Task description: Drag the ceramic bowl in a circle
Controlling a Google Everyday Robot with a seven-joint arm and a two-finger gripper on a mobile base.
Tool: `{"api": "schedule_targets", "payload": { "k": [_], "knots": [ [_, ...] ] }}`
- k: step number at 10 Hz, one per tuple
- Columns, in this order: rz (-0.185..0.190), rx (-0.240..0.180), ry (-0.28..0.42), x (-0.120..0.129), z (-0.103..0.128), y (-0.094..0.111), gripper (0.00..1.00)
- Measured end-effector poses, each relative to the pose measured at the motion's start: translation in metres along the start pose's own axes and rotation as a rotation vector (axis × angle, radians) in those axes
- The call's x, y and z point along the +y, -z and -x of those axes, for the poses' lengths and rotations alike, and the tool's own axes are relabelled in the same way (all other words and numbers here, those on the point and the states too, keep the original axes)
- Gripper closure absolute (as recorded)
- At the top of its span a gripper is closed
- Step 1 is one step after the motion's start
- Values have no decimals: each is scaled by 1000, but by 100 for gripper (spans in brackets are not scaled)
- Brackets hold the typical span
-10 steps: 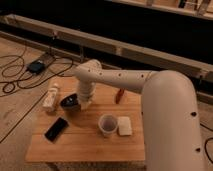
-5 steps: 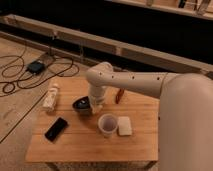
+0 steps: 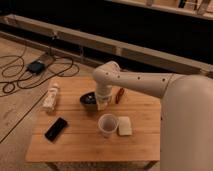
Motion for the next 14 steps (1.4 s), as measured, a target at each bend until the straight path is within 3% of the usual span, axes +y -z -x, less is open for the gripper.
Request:
{"api": "schedule_targets", "payload": {
  "k": [3, 8, 10, 14],
  "knots": [
    [-47, -35, -9, -18, 9, -14, 73],
    [-107, -145, -12, -40, 37, -41, 23],
    [-127, -172, -17, -48, 38, -45, 20],
    [-129, -173, -17, -48, 38, -44, 20]
  ]
}}
